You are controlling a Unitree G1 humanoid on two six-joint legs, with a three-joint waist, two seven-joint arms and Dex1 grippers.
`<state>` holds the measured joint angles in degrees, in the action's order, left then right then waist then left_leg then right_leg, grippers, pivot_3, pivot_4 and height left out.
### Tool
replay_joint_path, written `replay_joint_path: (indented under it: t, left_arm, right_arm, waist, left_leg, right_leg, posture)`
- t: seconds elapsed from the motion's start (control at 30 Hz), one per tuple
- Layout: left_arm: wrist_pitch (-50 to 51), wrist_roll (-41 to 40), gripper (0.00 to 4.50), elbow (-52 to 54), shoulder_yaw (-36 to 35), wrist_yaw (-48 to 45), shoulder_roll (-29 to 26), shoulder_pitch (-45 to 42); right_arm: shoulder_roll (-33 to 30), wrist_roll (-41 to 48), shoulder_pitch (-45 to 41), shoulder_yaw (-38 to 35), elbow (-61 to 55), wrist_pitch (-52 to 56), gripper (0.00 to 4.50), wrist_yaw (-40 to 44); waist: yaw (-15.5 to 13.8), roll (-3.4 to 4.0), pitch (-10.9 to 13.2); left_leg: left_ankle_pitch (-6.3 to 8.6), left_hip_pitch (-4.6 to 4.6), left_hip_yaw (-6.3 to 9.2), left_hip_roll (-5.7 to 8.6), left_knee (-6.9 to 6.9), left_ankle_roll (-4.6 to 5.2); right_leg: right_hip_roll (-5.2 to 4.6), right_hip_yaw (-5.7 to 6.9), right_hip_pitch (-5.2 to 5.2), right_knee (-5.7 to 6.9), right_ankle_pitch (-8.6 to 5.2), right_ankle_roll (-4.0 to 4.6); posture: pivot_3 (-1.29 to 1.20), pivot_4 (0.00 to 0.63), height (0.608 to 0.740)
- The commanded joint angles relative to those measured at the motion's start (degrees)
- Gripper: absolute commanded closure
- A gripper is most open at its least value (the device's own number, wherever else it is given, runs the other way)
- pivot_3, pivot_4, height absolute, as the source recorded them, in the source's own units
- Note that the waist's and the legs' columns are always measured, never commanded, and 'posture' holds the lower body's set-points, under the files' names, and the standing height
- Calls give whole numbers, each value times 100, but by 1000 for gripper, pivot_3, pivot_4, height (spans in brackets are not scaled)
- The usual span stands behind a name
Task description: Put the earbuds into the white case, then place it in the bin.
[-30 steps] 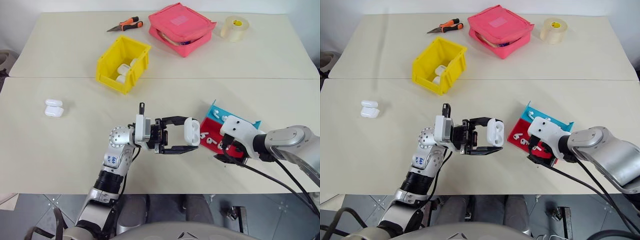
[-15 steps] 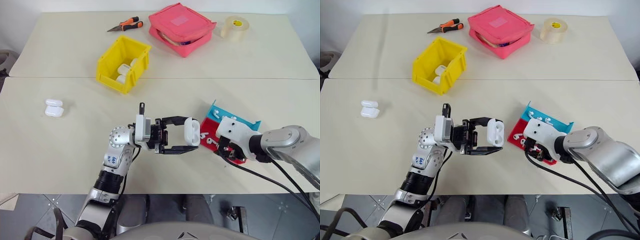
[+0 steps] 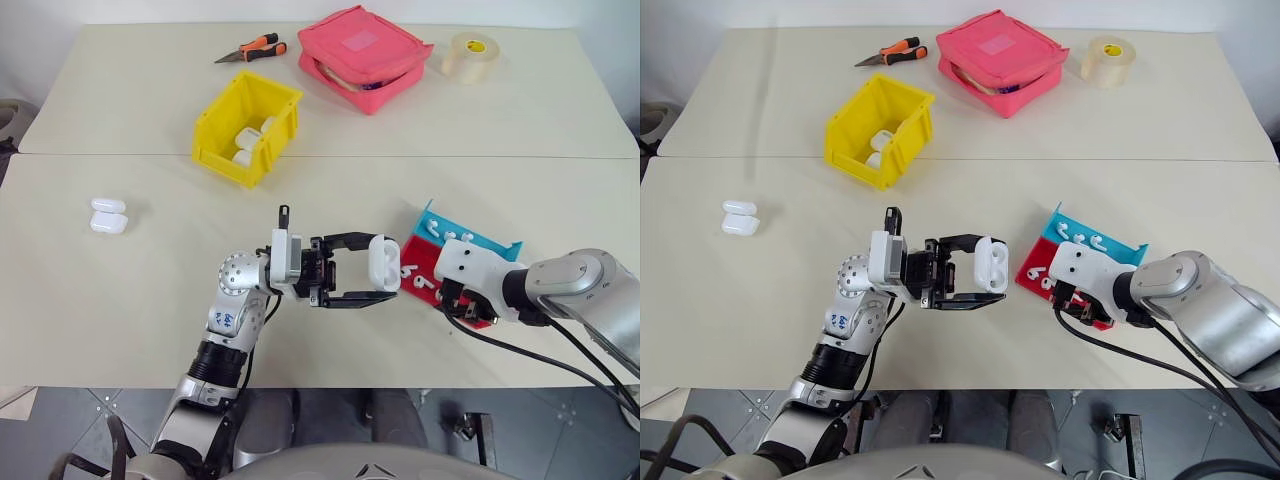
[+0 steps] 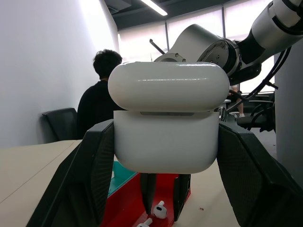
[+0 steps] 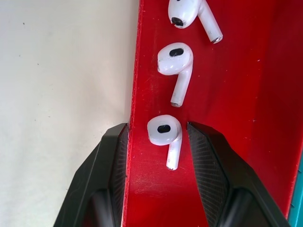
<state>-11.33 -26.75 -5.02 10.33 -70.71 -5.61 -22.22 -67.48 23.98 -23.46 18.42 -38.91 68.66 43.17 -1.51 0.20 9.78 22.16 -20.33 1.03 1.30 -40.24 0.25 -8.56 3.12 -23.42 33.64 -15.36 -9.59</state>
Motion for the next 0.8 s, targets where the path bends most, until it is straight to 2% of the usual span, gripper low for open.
replay_joint_path:
  t: [0.03,0.33,0.47,0.8]
  left_arm:
    - [-96,-37,1704,195,33,43,13,-9]
    - [-96,-33,1704,204,36,44,2,-1]
    - [-92,-41,1704,201,36,33,-3,0]
    - [-77,-69,1704,174,28,-22,-20,-21]
  right_arm:
    - [-15,-92,49,127,30,22,2507,65]
    - [68,-264,57,240,13,-20,2507,131]
    - [108,-307,89,253,-14,-8,3325,112]
    - [119,-320,227,185,-98,38,3325,53]
  waist:
    - [1,0,0]
    - [6,0,0]
    - [9,-2,-1]
    - [5,-3,-2]
  left_leg:
    - [0,0,0,0,0,0]
    - [0,0,0,0,0,0]
    - [0,1,0,-2,0,-1]
    - [0,2,0,-2,-1,-1]
  right_leg:
    - [0,0,0,0,0,0]
    - [0,0,0,-1,0,0]
    - [1,1,0,0,0,0]
    - [0,1,2,0,1,1]
  posture:
    - [0,150,740]
    - [0,150,740]
    - [0,150,740]
    - [0,150,740]
